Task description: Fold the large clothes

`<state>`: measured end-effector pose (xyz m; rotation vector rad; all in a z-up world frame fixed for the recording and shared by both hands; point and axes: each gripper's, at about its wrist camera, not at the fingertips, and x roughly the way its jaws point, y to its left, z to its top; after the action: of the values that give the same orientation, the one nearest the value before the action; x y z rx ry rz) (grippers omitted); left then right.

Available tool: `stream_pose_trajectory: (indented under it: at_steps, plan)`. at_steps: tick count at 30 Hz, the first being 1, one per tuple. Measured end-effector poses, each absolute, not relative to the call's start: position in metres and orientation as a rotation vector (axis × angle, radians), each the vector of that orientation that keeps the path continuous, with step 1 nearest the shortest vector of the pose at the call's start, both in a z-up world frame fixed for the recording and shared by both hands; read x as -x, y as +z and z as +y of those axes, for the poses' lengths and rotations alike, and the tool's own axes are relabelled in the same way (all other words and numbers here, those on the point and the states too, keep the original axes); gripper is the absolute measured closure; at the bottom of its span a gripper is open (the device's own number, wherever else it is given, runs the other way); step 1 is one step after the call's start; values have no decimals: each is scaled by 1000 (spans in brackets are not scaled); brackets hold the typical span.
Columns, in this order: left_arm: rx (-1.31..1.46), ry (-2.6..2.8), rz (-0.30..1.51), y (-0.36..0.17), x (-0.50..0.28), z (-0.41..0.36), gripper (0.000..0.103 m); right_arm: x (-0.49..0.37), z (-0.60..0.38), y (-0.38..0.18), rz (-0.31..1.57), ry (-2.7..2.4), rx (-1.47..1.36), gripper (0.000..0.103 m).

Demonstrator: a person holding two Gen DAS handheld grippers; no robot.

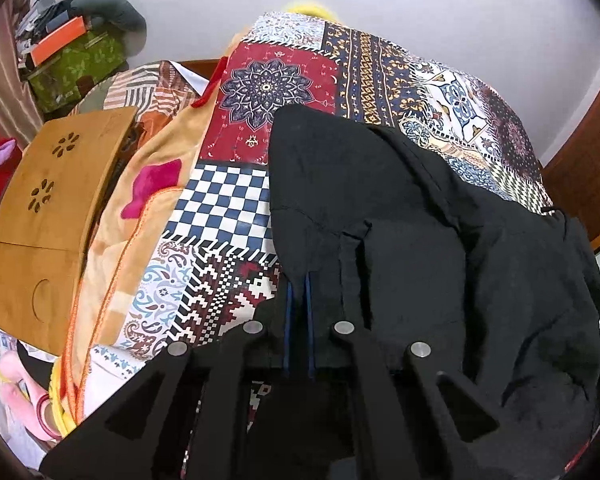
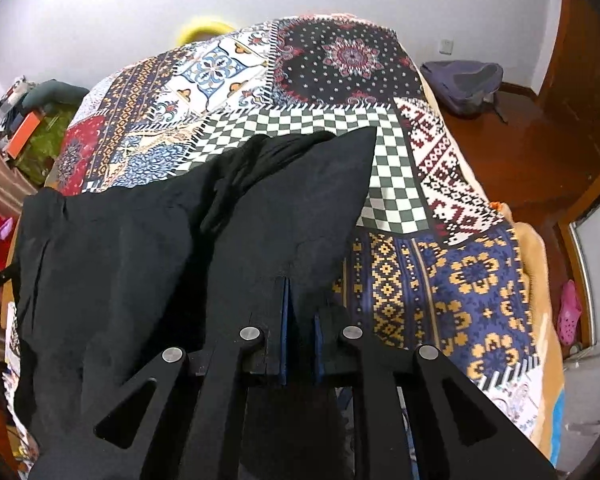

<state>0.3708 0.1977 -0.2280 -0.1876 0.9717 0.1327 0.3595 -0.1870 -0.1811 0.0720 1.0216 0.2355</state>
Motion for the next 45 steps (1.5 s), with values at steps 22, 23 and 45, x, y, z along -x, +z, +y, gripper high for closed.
stream_pose_trajectory:
  at_steps: [22, 23, 45]
  plan:
    - [62, 79, 827, -130, -235, 166, 57, -212, -202, -85, 813, 294, 91, 38]
    - [62, 76, 828, -130, -230, 166, 53, -208, -203, -87, 817, 294, 90, 38]
    - [163, 139, 1123, -266, -155, 202, 44, -181, -246, -181, 1096, 217, 14, 37]
